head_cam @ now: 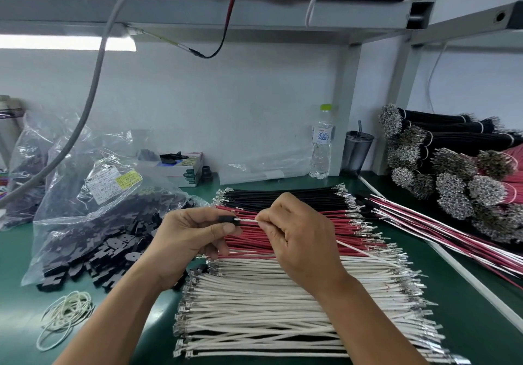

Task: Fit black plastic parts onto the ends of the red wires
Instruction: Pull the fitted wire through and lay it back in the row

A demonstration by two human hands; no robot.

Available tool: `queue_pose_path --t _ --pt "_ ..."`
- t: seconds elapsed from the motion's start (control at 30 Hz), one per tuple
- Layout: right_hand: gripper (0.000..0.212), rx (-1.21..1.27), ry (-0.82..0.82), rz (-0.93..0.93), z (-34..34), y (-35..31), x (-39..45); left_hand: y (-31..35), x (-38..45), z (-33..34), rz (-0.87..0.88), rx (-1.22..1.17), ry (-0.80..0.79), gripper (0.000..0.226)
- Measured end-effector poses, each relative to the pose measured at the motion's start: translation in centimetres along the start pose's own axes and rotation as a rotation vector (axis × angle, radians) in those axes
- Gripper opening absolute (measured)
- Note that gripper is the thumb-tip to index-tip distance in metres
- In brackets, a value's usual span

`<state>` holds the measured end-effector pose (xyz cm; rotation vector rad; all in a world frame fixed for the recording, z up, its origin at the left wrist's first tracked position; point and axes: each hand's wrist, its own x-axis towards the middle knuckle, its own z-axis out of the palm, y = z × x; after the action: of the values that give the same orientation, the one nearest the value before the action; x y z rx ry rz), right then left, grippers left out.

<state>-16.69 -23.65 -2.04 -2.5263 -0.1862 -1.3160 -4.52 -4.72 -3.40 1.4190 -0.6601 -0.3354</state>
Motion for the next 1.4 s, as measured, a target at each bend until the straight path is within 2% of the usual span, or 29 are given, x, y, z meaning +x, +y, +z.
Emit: queue_pose_path --t 0.3,0.53,0.7,1.0,1.2,1.3,1.33,1.4 --pt "0.007 -0.109 0.043 -0.100 0.0 0.0 0.1 0.9 -0.4 0.2 -0.024 0.005 -0.013 0.030" --pt "0.006 0.085 -0.084 -0.022 1.2 -0.5 -0.4 1.1 -0.9 0.5 -0.016 0.161 -0.071 0.029" --pt "0.006 0.182 -0.052 0.097 1.1 -0.4 -0.1 1.4 -0.8 0.7 0.013 0.131 -0.050 0.023" --pt "0.011 0.068 -0.029 -0.034 1.5 -1.0 -0.1 0.9 -0.8 0.8 0.042 0.137 -0.074 0.027" --pt "0.011 -0.039 0.013 -0.064 0.0 -0.9 0.9 0.9 -0.3 0.2 0.058 -0.034 0.027 0.033" --pt "0.018 -0.068 -0.052 0.044 -1.8 0.7 1.0 1.0 -0.1 -0.8 0.045 -0.199 0.106 0.031" --pt "0.017 -0.073 -0.024 0.052 -2.5 1.0 1.1 1.1 0.0 -1.1 0.041 -0.214 0.114 0.033" --pt "0.018 -0.090 0.147 0.013 -4.2 1.5 1.9 1.5 0.1 -1.5 0.039 -0.226 0.092 0.038"
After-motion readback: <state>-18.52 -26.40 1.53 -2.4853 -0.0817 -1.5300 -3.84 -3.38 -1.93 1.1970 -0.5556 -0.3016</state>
